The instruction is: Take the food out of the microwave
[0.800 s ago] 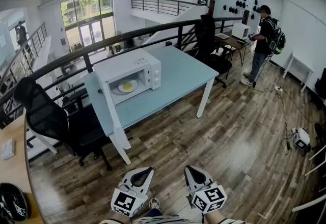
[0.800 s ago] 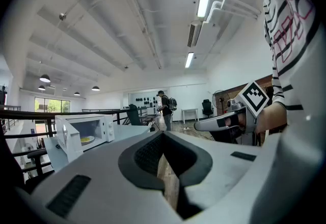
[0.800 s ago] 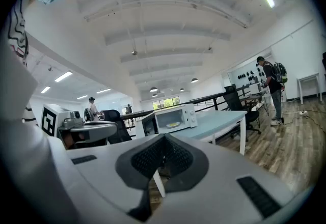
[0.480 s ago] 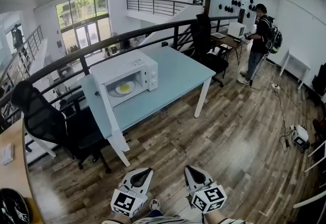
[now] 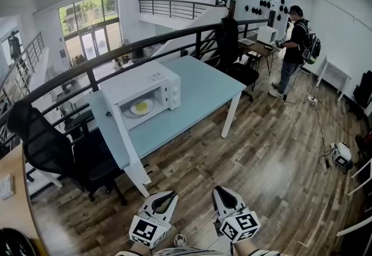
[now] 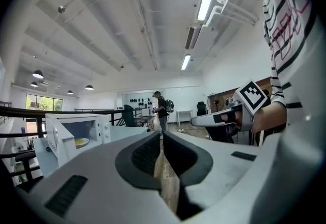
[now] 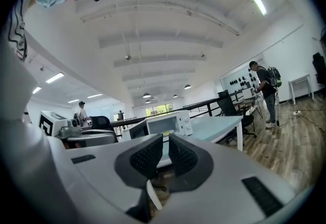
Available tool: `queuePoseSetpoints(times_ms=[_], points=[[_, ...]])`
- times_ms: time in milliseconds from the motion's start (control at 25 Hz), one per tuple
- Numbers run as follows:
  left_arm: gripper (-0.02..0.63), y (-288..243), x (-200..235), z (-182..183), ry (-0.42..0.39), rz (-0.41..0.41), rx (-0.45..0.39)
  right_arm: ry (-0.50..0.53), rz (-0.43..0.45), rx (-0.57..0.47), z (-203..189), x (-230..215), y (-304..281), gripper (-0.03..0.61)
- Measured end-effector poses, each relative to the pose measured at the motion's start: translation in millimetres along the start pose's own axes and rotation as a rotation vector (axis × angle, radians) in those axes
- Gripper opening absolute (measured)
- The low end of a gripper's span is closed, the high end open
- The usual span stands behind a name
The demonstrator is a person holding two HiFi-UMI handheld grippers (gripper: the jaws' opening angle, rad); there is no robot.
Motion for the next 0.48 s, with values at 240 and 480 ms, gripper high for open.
queuePoseSetpoints(times_ms=[240, 480], points=[[0.028, -17, 28, -4, 0.007, -0.009, 0.013, -0.013, -0.023, -0.017, -1, -8, -31, 0.046], [0.132, -44, 34, -6, 0.042, 0.001, 0.037, -0.036, 0.014, 0.016, -1, -35, -55, 0.160]])
Point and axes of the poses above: the fingertips, and each gripper's own axes: y backward along the fingers, x to its left, z out of its top, the point moved 10 cm from there along y, backward along the fingers, and after that the axes turned 13 degrees about z, right-handed, at the moved point
